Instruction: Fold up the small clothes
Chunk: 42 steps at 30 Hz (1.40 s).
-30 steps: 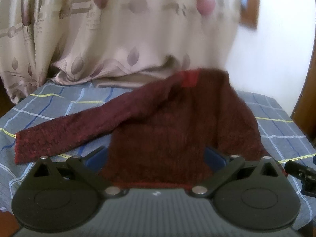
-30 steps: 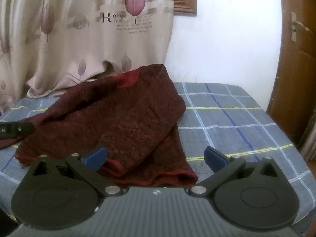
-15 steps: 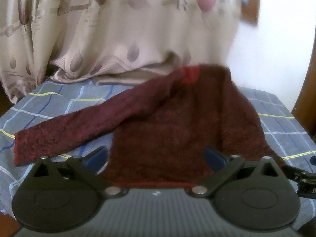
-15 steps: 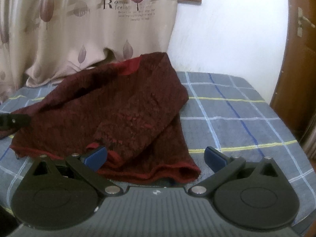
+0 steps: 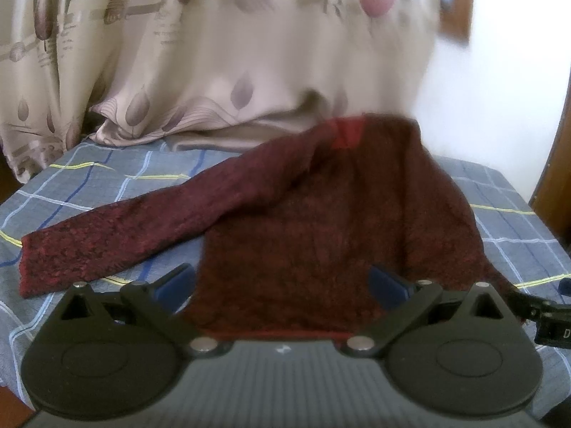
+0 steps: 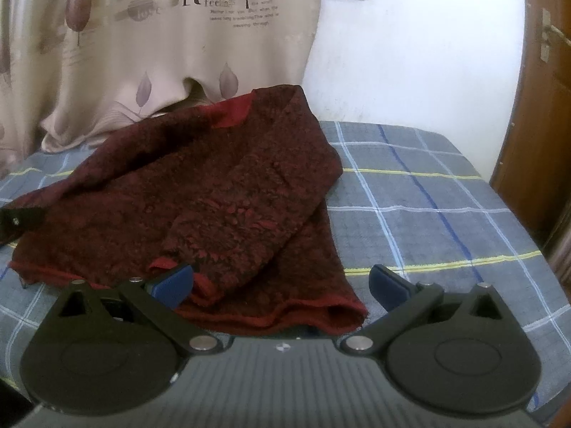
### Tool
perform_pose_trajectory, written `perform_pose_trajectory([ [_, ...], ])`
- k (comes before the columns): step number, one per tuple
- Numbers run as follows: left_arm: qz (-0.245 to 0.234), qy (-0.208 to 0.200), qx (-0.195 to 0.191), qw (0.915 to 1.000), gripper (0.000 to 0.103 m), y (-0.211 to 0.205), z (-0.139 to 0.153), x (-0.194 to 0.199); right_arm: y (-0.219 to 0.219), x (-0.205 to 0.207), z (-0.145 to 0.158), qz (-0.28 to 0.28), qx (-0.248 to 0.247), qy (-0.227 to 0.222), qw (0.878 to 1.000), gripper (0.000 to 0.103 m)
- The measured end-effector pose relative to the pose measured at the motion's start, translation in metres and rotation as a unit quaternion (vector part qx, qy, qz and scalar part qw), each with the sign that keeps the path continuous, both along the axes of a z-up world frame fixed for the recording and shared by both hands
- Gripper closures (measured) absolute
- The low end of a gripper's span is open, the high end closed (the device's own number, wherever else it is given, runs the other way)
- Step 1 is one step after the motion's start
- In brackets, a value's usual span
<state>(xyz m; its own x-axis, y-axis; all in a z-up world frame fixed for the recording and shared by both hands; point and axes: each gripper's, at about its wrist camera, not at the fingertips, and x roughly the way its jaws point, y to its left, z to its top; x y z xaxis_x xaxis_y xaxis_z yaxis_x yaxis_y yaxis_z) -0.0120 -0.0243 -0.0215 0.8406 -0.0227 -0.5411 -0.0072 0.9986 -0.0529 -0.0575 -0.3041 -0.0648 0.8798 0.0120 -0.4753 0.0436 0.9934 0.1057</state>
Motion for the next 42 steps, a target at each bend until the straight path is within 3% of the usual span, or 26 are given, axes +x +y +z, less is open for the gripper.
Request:
perform_pose_trajectory([
  [9, -0.009, -0.031, 0.02, 0.9993, 0.0, -0.001, -0.004, 0.001, 0.002, 0.006, 0.0, 0.002, -0.006, 0.006, 1.0, 0.0],
  [31, 0.006, -0.016, 0.011, 0.9998, 0.0, 0.028, -0.009, 0.018, 0.001, 0.02, -0.008, 0.007, -0.016, 0.024, 1.0, 0.0],
  [37, -0.016, -0.019, 0.025, 0.9994, 0.0, 0.04, -0.014, 0.027, -0.004, 0.026, -0.013, 0.009, -0.015, 0.032, 0.999, 0.0],
  [42, -0.054, 0.014, -0.029, 0.998, 0.0, 0.067, -0.026, 0.041, -0.029, 0.027, -0.021, 0.039, 0.03, 0.032, 0.998, 0.001],
])
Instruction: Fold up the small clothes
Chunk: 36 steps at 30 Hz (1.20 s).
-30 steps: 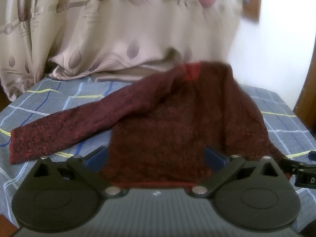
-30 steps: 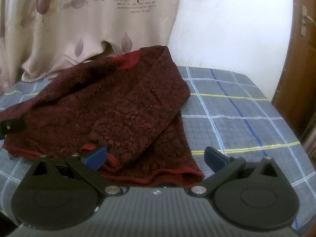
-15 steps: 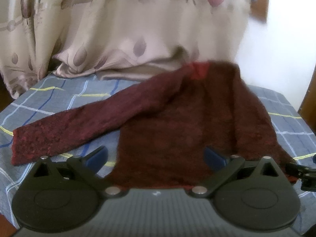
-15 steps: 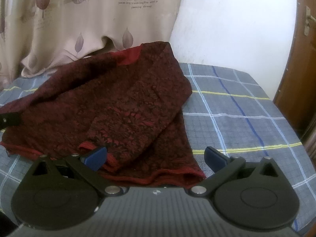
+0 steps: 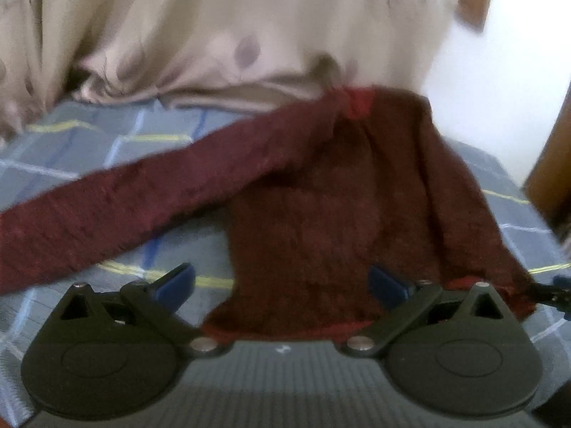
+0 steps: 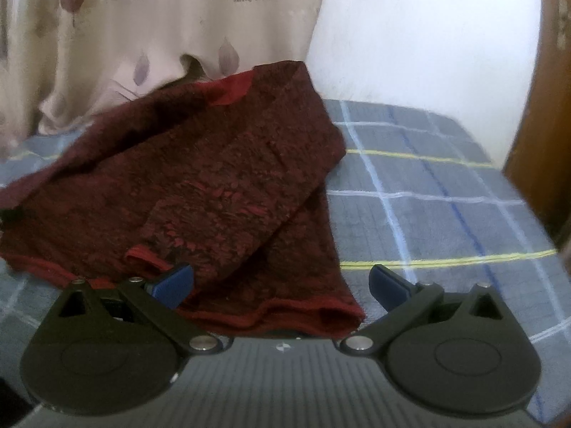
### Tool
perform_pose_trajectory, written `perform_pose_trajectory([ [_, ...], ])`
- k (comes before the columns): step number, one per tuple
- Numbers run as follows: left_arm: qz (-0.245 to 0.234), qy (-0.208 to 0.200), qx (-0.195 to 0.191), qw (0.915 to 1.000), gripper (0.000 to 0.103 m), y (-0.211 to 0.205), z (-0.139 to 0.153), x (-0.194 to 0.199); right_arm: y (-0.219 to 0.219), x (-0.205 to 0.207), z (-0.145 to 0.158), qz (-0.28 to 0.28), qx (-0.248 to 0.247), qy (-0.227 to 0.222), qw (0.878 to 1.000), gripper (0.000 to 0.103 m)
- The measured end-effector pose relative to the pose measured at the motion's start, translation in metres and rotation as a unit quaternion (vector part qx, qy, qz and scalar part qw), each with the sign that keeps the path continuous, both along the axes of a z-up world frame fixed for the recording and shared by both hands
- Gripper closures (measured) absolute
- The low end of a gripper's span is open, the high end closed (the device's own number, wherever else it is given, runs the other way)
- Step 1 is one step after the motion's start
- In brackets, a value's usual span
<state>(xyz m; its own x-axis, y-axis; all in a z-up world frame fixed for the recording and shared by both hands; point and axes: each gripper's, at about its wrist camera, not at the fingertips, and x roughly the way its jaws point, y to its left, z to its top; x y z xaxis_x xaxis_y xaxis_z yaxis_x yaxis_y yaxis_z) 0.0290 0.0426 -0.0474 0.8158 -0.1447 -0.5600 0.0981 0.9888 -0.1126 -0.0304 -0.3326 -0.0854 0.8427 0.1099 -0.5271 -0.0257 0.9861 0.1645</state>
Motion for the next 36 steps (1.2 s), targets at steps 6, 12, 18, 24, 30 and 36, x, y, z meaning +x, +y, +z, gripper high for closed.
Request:
perform_pose_trajectory([
  [6, -0.011, 0.002, -0.014, 0.9998, 0.0, 0.021, -0.011, 0.018, -0.03, 0.009, -0.016, 0.024, 0.027, 0.021, 0.999, 0.036],
  [12, -0.066, 0.04, -0.05, 0.9958, 0.0, 0.027, -0.031, 0.048, -0.054, 0.022, -0.037, 0.038, 0.09, 0.044, 0.994, 0.037],
  [18, -0.097, 0.025, 0.024, 0.9947, 0.064, 0.002, -0.031, 0.05, -0.063, 0.039, -0.04, 0.053, 0.097, 0.035, 0.993, 0.047],
  [24, -0.106, 0.039, 0.007, 0.9936, 0.081, 0.001, -0.03, 0.05, -0.066, 0.048, -0.038, 0.075, 0.104, 0.054, 0.99, 0.059],
  [30, -0.089, 0.032, -0.001, 0.9955, 0.092, 0.003, -0.026, 0.042, -0.057, 0.043, -0.036, 0.104, 0.125, 0.061, 0.985, 0.084],
  [36, -0.094, 0.014, -0.013, 0.9954, 0.093, 0.006, -0.006, 0.021, -0.063, 0.024, -0.026, 0.114, 0.161, 0.031, 0.98, 0.086],
])
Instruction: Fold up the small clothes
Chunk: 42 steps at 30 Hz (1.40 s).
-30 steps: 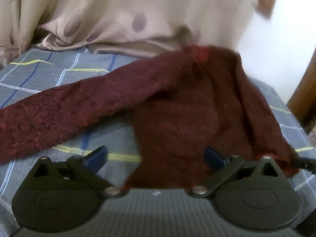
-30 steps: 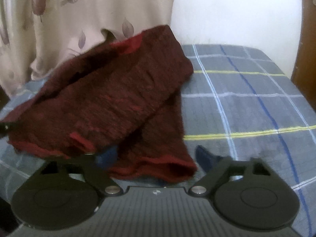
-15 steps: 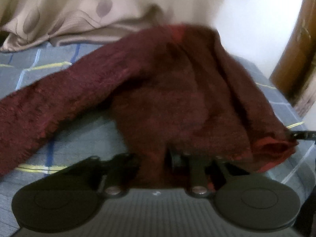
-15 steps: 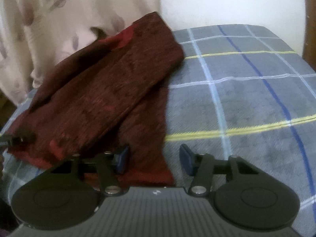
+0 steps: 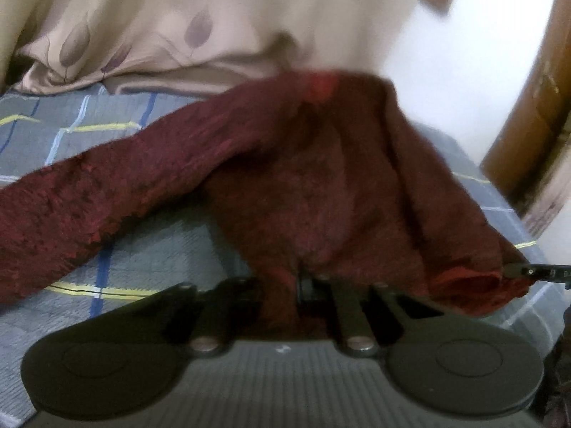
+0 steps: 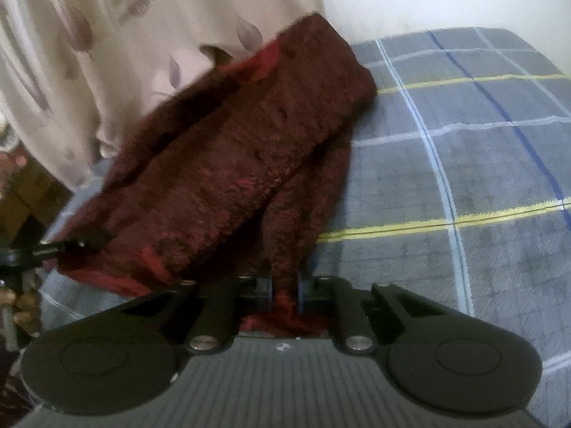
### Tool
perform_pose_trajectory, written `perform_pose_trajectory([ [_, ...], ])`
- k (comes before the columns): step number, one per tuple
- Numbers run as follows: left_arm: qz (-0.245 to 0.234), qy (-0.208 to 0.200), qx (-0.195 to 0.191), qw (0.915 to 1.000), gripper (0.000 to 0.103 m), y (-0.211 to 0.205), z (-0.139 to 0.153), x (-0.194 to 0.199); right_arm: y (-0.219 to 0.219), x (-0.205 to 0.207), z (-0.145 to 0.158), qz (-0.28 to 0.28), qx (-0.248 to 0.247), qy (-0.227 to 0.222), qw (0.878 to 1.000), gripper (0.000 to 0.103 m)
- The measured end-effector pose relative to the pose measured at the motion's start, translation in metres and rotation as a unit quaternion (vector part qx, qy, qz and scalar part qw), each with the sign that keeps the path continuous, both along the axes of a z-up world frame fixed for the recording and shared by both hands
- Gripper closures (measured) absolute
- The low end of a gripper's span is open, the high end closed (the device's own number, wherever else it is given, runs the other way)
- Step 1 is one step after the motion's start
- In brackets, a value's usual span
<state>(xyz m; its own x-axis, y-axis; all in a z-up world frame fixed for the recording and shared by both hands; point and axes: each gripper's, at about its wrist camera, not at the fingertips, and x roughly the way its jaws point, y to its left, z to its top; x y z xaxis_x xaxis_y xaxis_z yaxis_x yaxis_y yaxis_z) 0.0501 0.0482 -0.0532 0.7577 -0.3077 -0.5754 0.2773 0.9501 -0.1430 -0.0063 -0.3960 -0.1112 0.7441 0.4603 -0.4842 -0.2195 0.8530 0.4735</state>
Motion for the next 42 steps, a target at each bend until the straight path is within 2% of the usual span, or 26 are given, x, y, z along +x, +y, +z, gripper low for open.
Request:
perform_pose_trajectory([
  [8, -0.028, -0.007, 0.009, 0.9995, 0.093, -0.006, 0.014, -0.058, -0.011, -0.053, 0.011, 0.013, 0.03, -0.001, 0.999, 0.086],
  [13, -0.028, 0.012, 0.017, 0.9994, 0.092, -0.006, -0.008, -0.081, -0.019, -0.081, 0.0, 0.004, 0.008, 0.029, 1.0, 0.086],
  [15, -0.017, 0.003, 0.028, 0.9995, 0.09, -0.005, -0.013, -0.09, -0.023, -0.088, -0.006, -0.022, -0.003, 0.04, 0.999, 0.083],
  [16, -0.011, -0.004, 0.03, 0.9995, 0.088, -0.003, -0.013, -0.094, -0.024, -0.092, -0.006, -0.028, -0.016, 0.03, 0.999, 0.082],
  [18, 0.007, -0.02, 0.031, 0.9993, 0.08, 0.003, -0.005, -0.102, -0.019, -0.106, 0.008, -0.043, -0.06, -0.021, 0.997, 0.073],
  [19, 0.017, -0.03, 0.033, 0.9989, 0.075, 0.005, 0.001, -0.108, -0.015, -0.111, 0.016, -0.037, -0.068, -0.043, 0.996, 0.072],
  [20, 0.03, -0.044, 0.031, 0.9981, 0.056, 0.01, 0.008, -0.114, -0.01, -0.116, 0.026, -0.024, -0.074, -0.067, 0.995, 0.068],
  [21, 0.04, -0.057, 0.028, 0.9972, 0.029, 0.014, 0.014, -0.118, -0.004, -0.12, 0.034, -0.012, -0.078, -0.09, 0.993, 0.061],
  [23, 0.063, -0.104, 0.023, 0.9923, 0.015, 0.018, 0.029, -0.133, 0.013, -0.124, 0.046, 0.025, -0.098, -0.13, 0.986, 0.052],
  [24, 0.066, -0.124, 0.025, 0.9898, 0.015, 0.018, 0.035, -0.138, 0.022, -0.121, 0.049, 0.048, -0.106, -0.138, 0.984, 0.05],
  [26, 0.065, -0.135, 0.037, 0.988, 0.015, 0.012, 0.046, -0.143, 0.041, -0.113, 0.046, 0.077, -0.122, -0.137, 0.98, 0.05],
  [28, 0.062, -0.145, 0.031, 0.987, 0.015, 0.008, 0.05, -0.148, 0.062, -0.105, 0.041, 0.099, -0.149, -0.135, 0.975, 0.05],
  [33, 0.046, -0.134, 0.021, 0.9897, 0.015, -0.013, 0.044, -0.144, 0.116, -0.094, 0.026, 0.127, -0.237, -0.144, 0.952, 0.05],
  [35, 0.04, -0.119, 0.014, 0.992, 0.015, -0.019, 0.038, -0.139, 0.129, -0.086, 0.014, 0.146, -0.265, -0.131, 0.944, 0.05],
  [36, 0.04, -0.112, 0.012, 0.9929, 0.015, -0.022, 0.035, -0.134, 0.132, -0.081, 0.008, 0.152, -0.274, -0.118, 0.942, 0.053],
  [37, 0.039, -0.108, 0.011, 0.9933, 0.015, -0.025, 0.032, -0.133, 0.133, -0.077, 0.003, 0.151, -0.281, -0.108, 0.941, 0.062],
  [38, 0.035, -0.108, 0.012, 0.9934, 0.015, -0.026, 0.031, -0.131, 0.132, -0.075, 0.003, 0.14, -0.279, -0.102, 0.945, 0.083],
  [39, 0.034, -0.11, 0.018, 0.9932, 0.015, -0.027, 0.03, -0.129, 0.123, -0.07, 0.007, 0.135, -0.26, -0.094, 0.951, 0.09],
  [40, 0.035, -0.112, 0.025, 0.9928, 0.015, -0.028, 0.03, -0.128, 0.113, -0.066, 0.013, 0.132, -0.238, -0.092, 0.958, 0.094],
  [42, 0.041, -0.115, 0.036, 0.9919, 0.015, -0.028, 0.03, -0.124, 0.092, -0.063, 0.027, 0.112, -0.216, -0.106, 0.964, 0.095],
])
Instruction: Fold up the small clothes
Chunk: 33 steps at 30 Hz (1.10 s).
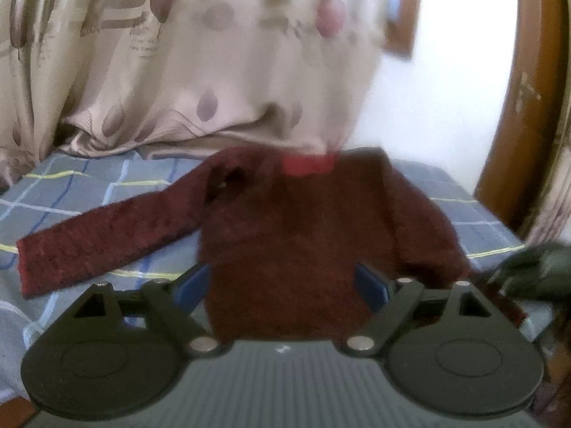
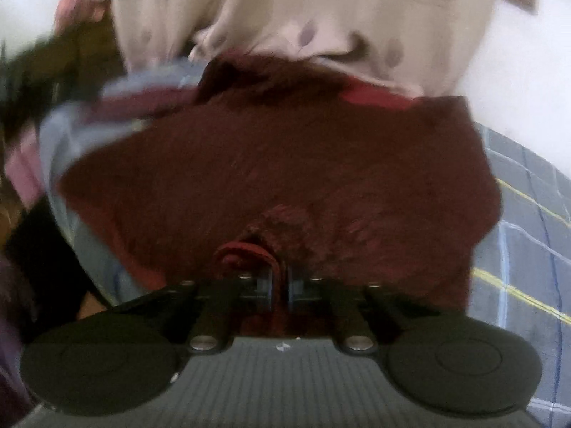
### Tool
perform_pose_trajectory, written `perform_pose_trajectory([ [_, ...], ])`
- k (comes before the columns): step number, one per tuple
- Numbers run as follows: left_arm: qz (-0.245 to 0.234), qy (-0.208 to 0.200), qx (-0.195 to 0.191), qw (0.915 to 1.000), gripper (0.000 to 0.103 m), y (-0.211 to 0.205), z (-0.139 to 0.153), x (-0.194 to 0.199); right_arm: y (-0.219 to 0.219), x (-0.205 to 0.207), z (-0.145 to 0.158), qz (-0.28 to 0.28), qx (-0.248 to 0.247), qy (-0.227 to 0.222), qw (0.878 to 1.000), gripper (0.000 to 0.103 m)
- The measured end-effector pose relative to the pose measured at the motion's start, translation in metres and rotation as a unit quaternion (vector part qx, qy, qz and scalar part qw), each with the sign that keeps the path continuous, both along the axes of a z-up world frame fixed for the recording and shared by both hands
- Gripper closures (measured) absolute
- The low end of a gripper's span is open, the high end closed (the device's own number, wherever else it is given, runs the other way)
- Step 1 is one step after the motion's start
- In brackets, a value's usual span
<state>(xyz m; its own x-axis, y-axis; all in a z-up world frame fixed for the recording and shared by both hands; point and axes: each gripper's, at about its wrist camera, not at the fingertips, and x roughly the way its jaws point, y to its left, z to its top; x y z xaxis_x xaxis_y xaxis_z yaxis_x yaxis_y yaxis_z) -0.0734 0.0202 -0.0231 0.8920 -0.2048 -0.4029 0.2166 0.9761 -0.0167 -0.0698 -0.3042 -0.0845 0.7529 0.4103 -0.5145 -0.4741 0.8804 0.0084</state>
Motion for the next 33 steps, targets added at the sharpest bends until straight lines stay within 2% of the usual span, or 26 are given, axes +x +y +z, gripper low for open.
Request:
perform_pose_trajectory([
  [4, 0.018, 0.003, 0.003, 0.9998, 0.015, 0.003, 0.002, 0.011, -0.07, 0.014, 0.039, -0.058, 0.077, -0.022, 0.995, 0.095],
  [8, 0.035, 0.0, 0.001, 0.9994, 0.015, 0.008, 0.005, 0.023, -0.16, 0.033, 0.073, -0.137, 0.137, -0.047, 0.98, 0.095],
  [10, 0.048, -0.006, 0.005, 0.9988, 0.015, 0.011, 0.005, 0.03, -0.205, 0.044, 0.081, -0.18, 0.156, -0.05, 0.97, 0.095],
  [13, 0.066, -0.007, -0.002, 0.9978, 0.015, 0.018, 0.007, 0.042, -0.278, 0.059, 0.079, -0.251, 0.183, -0.044, 0.95, 0.095],
  [17, 0.085, 0.009, -0.02, 0.9961, 0.015, 0.027, 0.005, 0.059, -0.359, 0.08, 0.062, -0.339, 0.187, -0.029, 0.921, 0.094],
  [21, 0.107, 0.033, -0.068, 0.9914, 0.015, 0.045, -0.004, 0.075, -0.418, 0.107, 0.039, -0.408, 0.167, 0.003, 0.898, 0.094],
  [23, 0.114, 0.052, -0.109, 0.9861, 0.015, 0.059, -0.011, 0.084, -0.442, 0.12, 0.021, -0.438, 0.18, 0.033, 0.88, 0.094],
  [25, 0.118, 0.057, -0.163, 0.9779, 0.015, 0.075, -0.018, 0.091, -0.445, 0.132, 0.006, -0.453, 0.17, 0.041, 0.874, 0.083],
  [26, 0.128, 0.056, -0.183, 0.9732, 0.015, 0.084, -0.023, 0.095, -0.441, 0.132, 0.004, -0.456, 0.166, 0.027, 0.874, 0.082],
  [27, 0.14, 0.059, -0.195, 0.969, 0.015, 0.09, -0.026, 0.099, -0.435, 0.132, 0.004, -0.46, 0.166, 0.012, 0.872, 0.07],
  [29, 0.153, 0.067, -0.23, 0.9587, 0.015, 0.104, -0.033, 0.106, -0.417, 0.121, 0.009, -0.473, 0.17, -0.038, 0.864, 0.057],
  [30, 0.152, 0.068, -0.25, 0.9539, 0.015, 0.111, -0.037, 0.109, -0.407, 0.116, 0.013, -0.46, 0.176, -0.063, 0.868, 0.057],
  [33, 0.177, 0.07, -0.272, 0.9435, 0.015, 0.127, -0.045, 0.121, -0.365, 0.101, 0.021, -0.383, 0.198, -0.095, 0.897, 0.055],
])
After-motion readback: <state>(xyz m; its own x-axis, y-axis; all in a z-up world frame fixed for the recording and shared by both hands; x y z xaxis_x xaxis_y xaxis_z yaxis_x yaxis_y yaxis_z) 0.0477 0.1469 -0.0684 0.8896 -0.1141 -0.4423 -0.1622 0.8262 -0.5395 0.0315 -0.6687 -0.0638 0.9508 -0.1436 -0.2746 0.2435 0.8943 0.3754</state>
